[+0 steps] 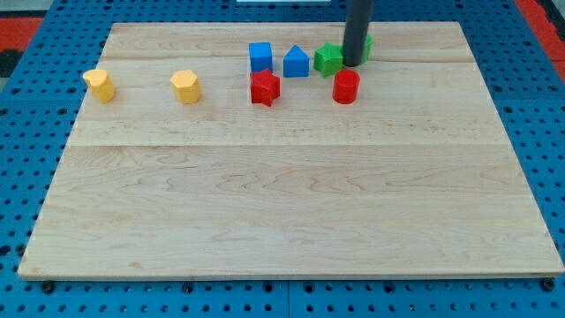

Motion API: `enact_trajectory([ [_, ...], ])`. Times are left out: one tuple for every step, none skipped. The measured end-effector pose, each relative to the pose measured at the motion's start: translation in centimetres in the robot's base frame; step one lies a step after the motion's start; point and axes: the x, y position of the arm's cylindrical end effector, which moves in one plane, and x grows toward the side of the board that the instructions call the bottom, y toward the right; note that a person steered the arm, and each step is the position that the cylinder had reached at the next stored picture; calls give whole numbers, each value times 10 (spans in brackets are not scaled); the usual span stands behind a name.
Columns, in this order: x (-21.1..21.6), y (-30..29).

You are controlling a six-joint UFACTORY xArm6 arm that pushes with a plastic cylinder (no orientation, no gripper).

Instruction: Push the red circle towards the center right side of the board

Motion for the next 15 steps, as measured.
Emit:
enact_trajectory([
  [6, -8],
  [32, -8],
  [46, -20],
  [68, -28],
  [102, 1],
  [121, 40],
  [122, 50],
  [125, 39],
  [132, 6],
  [156, -17],
  [178, 4],
  [178, 34],
  [178, 39],
  [179, 57],
  [180, 64],
])
